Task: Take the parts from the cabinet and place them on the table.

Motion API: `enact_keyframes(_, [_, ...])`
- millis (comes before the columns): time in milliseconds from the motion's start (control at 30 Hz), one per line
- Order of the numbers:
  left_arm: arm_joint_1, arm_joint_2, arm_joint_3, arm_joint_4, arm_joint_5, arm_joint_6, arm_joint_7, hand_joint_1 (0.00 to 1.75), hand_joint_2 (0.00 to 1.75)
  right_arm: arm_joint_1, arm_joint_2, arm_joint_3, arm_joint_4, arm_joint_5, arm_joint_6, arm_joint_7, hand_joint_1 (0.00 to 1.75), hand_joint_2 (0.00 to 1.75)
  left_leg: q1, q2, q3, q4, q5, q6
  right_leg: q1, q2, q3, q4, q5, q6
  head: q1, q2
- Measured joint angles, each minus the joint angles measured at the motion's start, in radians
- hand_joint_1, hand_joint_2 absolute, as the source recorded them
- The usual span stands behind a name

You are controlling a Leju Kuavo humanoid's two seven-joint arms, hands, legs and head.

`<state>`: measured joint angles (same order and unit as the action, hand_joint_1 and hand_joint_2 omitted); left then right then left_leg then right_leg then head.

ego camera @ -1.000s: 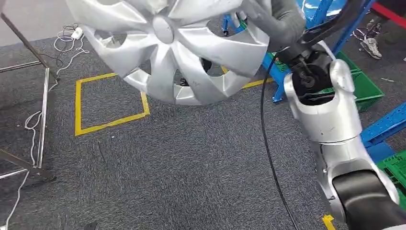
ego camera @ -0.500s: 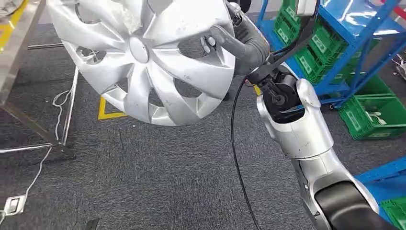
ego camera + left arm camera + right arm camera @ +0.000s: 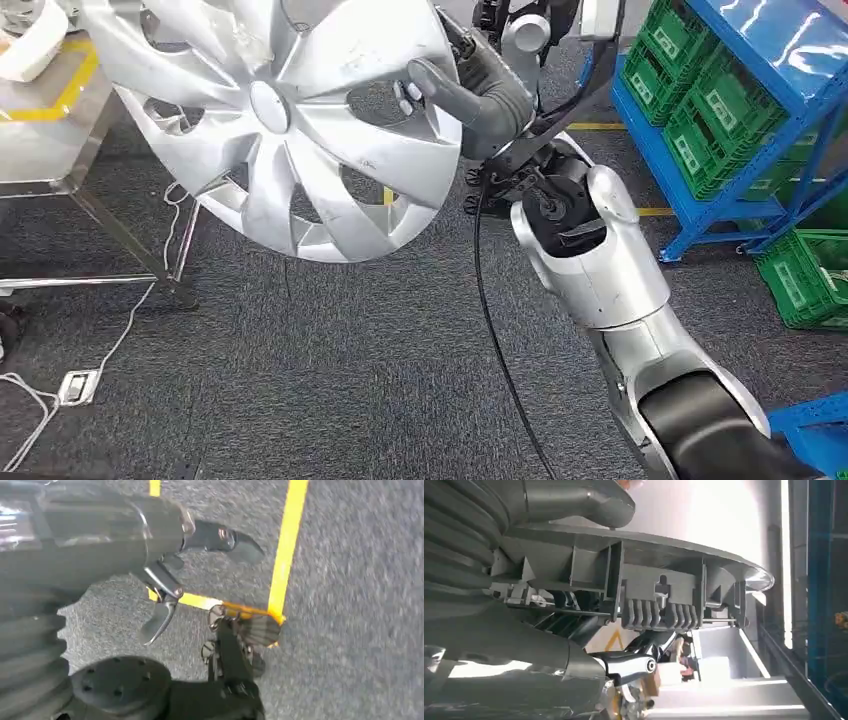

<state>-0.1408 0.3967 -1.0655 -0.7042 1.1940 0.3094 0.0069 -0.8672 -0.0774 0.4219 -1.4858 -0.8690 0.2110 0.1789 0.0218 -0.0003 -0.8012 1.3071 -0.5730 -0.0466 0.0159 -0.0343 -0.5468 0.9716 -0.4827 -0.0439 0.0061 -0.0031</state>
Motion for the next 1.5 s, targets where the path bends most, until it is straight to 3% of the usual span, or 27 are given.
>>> enact_keyframes(33, [0.001,0.002,-0.001,-0.004,0.0,0.003,0.0,0.0,1.75,0.004,0.0,0.0,0.001,0.0,-0.002,0.002,1.75,1.75,0.005,0.001,0.006,-0.013,0.018,-0.009,-0.004,-0.01,0.0,0.003,-0.003,0.005,-0.002,0.0])
enact_keyframes(100, [0.003,0.006,-0.002,-0.012,0.0,0.004,0.0,0.0,1.75,0.007,0.0,0.0,0.001,0.0,-0.005,0.002,1.75,1.75,0.018,0.022,0.085,-0.152,0.1,-0.029,-0.018,-0.032,0.0,0.021,-0.018,0.025,-0.005,0.0])
enact_keyframes(133, [0.003,0.008,-0.002,-0.016,0.0,0.006,0.001,0.0,1.75,0.006,0.0,0.0,0.0,0.001,-0.005,0.002,1.75,1.75,0.024,0.07,0.131,-0.236,0.125,-0.046,-0.021,-0.04,-0.001,0.039,-0.032,0.038,-0.008,0.0])
enact_keyframes(167, [0.002,0.003,-0.002,-0.021,-0.002,0.005,0.003,0.0,1.75,0.004,0.003,0.0,0.0,0.002,-0.005,0.002,1.75,1.75,0.014,0.106,0.132,-0.222,0.099,-0.046,-0.016,-0.043,-0.009,0.047,-0.04,0.048,-0.022,0.0])
enact_keyframes(233, [0.006,0.013,-0.002,-0.024,-0.001,-0.003,0.003,0.0,1.75,0.001,0.005,0.0,0.0,0.007,0.001,0.003,1.75,1.75,0.013,0.092,0.127,-0.229,0.101,0.001,-0.012,-0.052,-0.007,0.063,-0.049,0.052,-0.008,0.0])
enact_keyframes(300, [0.005,0.015,-0.002,-0.024,0.0,-0.018,0.002,0.0,1.75,0.002,0.005,0.0,0.003,0.009,0.0,0.003,1.75,1.75,0.009,0.07,0.124,-0.228,0.102,0.015,-0.017,-0.067,-0.004,0.063,-0.052,0.055,0.002,0.0])
enact_keyframes(333, [0.005,0.016,-0.002,-0.024,0.0,-0.025,-0.001,0.0,1.75,0.0,0.004,0.0,0.004,0.009,-0.002,0.004,1.75,1.75,0.007,0.06,0.126,-0.23,0.102,0.023,-0.023,-0.053,-0.006,0.065,-0.062,0.061,0.01,0.0])
enact_keyframes(367, [0.005,0.017,-0.003,-0.024,0.0,-0.027,-0.004,0.0,1.75,0.0,0.005,0.0,0.003,0.009,-0.002,0.005,1.75,1.75,0.006,0.051,0.126,-0.23,0.103,0.029,-0.027,-0.011,-0.014,0.091,-0.089,0.06,0.015,0.0])
enact_keyframes(433, [0.0,0.017,-0.003,-0.024,0.0,-0.029,-0.009,0.0,1.75,0.0,0.003,0.0,0.004,0.009,-0.007,0.008,1.75,1.75,0.0,0.029,0.125,-0.23,0.105,0.033,-0.023,0.024,-0.082,0.25,-0.173,0.056,0.028,0.0])
enact_keyframes(500, [0.0,0.015,-0.003,-0.024,0.0,-0.036,-0.01,0.0,1.75,0.002,0.003,0.0,0.005,0.009,-0.007,0.011,1.75,1.75,-0.012,0.005,0.125,-0.23,0.105,0.037,-0.018,0.028,-0.149,0.379,-0.209,0.043,0.038,0.0])
enact_keyframes(567, [-0.001,0.015,-0.003,-0.023,0.0,-0.054,-0.014,0.0,1.75,0.005,0.003,0.0,0.01,0.009,-0.003,0.011,1.75,1.75,-0.019,-0.021,0.126,-0.23,0.108,0.041,-0.005,0.034,-0.143,0.345,-0.158,0.024,0.038,0.0])
enact_keyframes(633, [-0.001,0.015,-0.003,-0.022,0.001,-0.066,-0.021,0.0,1.75,0.003,0.003,0.0,0.011,0.009,-0.002,0.011,1.75,1.75,-0.02,-0.046,0.128,-0.232,0.111,0.046,0.014,0.057,-0.074,0.176,-0.057,-0.002,0.04,0.0])
enact_keyframes(667, [-0.001,0.012,-0.003,-0.022,0.002,-0.069,-0.023,0.0,1.75,-0.001,0.003,0.0,0.011,0.009,-0.001,0.011,1.75,1.75,-0.016,-0.055,0.126,-0.236,0.113,0.049,0.024,0.093,-0.044,0.096,-0.03,-0.018,0.04,0.0])
enact_keyframes(833, [-0.001,0.001,-0.005,-0.017,0.003,-0.082,-0.031,0.0,1.75,-0.009,0.005,0.0,0.012,0.009,0.011,0.011,1.75,1.75,-0.012,-0.094,0.122,-0.262,0.139,0.031,0.018,0.06,-0.004,0.013,-0.006,-0.035,0.053,0.0])
enact_keyframes(867, [-0.001,0.0,-0.006,-0.015,0.003,-0.086,-0.034,0.0,1.75,-0.008,0.007,0.001,0.014,0.01,0.013,0.011,1.75,1.75,-0.02,-0.03,0.116,-0.256,0.127,0.03,0.017,0.047,0.008,-0.011,0.007,-0.02,0.051,0.0])
enact_keyframes(900, [-0.004,0.001,-0.007,-0.01,0.003,-0.089,-0.036,0.0,1.75,-0.011,0.008,0.001,0.014,0.01,0.013,0.011,1.75,1.75,-0.02,-0.001,0.1,-0.223,0.095,0.023,0.015,0.041,0.012,-0.025,0.015,-0.022,0.044,0.0])
enact_keyframes(967, [-0.006,0.0,-0.007,0.0,0.003,-0.096,-0.039,0.0,1.75,-0.013,0.009,0.001,0.017,0.009,0.013,0.011,1.75,1.75,-0.006,0.001,0.039,-0.087,0.027,0.007,0.01,0.017,0.01,-0.023,0.014,-0.016,0.034,0.0])
enact_keyframes(1033, [-0.004,-0.003,-0.008,0.005,0.003,-0.095,-0.037,0.0,1.75,-0.004,0.011,0.003,0.023,0.01,0.012,0.011,1.75,1.75,0.007,0.0,0.008,-0.018,0.017,-0.011,0.003,-0.005,0.009,-0.016,0.008,-0.007,0.021,0.0])
enact_keyframes(1133, [-0.004,-0.008,-0.012,0.012,0.006,-0.09,-0.036,0.0,1.75,-0.005,0.012,0.008,0.03,0.01,0.01,0.011,1.75,1.75,0.027,0.037,0.116,-0.202,0.123,-0.049,-0.019,-0.035,0.004,0.021,-0.018,0.026,0.01,0.0])
enact_keyframes(1167, [-0.004,-0.014,-0.012,0.013,0.008,-0.09,-0.036,0.0,1.75,-0.008,0.014,0.01,0.031,0.01,0.01,0.011,1.75,1.75,0.021,0.081,0.132,-0.238,0.104,-0.065,-0.017,-0.041,-0.003,0.043,-0.031,0.04,0.003,0.0])
enact_keyframes(1200, [-0.004,-0.027,-0.013,0.014,0.009,-0.09,-0.037,0.0,1.75,-0.012,0.019,0.01,0.031,0.01,0.008,0.011,1.75,1.75,0.021,0.104,0.126,-0.229,0.108,-0.053,-0.012,-0.043,-0.012,0.061,-0.043,0.05,-0.013,0.0])
enact_keyframes(1233, [-0.003,-0.022,-0.013,0.021,0.01,-0.087,-0.036,0.0,1.75,-0.014,0.02,0.011,0.03,0.01,0.009,0.011,1.75,1.75,0.02,0.088,0.124,-0.219,0.101,-0.015,-0.01,-0.045,-0.016,0.069,-0.046,0.049,-0.002,0.0])
enact_keyframes(1267, [-0.003,-0.024,-0.013,0.022,0.009,-0.087,-0.034,0.0,1.75,-0.015,0.021,0.014,0.031,0.011,0.009,0.012,1.75,1.75,0.015,0.087,0.121,-0.219,0.099,-0.002,-0.013,-0.052,-0.012,0.069,-0.046,0.051,0.014,0.0])
enact_keyframes(1333, [-0.004,-0.027,-0.014,0.024,0.009,-0.088,-0.031,0.0,1.75,-0.014,0.023,0.018,0.034,0.01,0.01,0.012,1.75,1.75,0.015,0.068,0.12,-0.217,0.101,0.008,-0.018,-0.059,-0.013,0.069,-0.049,0.057,0.014,0.0])
enact_keyframes(1367, [-0.005,-0.026,-0.014,0.026,0.01,-0.091,-0.031,0.0,1.75,-0.015,0.023,0.018,0.034,0.01,0.012,0.012,1.75,1.75,0.014,0.06,0.12,-0.22,0.101,0.015,-0.023,-0.026,-0.017,0.081,-0.069,0.061,0.025,0.0])
enact_keyframes(1433, [-0.009,-0.026,-0.015,0.033,0.01,-0.099,-0.034,0.0,1.75,-0.015,0.021,0.018,0.035,0.01,0.018,0.011,1.75,1.75,0.011,0.044,0.119,-0.221,0.105,0.021,-0.024,0.017,-0.062,0.194,-0.141,0.06,0.034,0.0])
enact_keyframes(1500, [-0.011,-0.026,-0.014,0.039,0.008,-0.108,-0.035,0.0,1.75,-0.013,0.019,0.017,0.04,0.01,0.024,0.01,1.75,1.75,0.0,0.02,0.119,-0.221,0.106,0.024,-0.022,0.025,-0.135,0.357,-0.203,0.052,0.051,0.0])
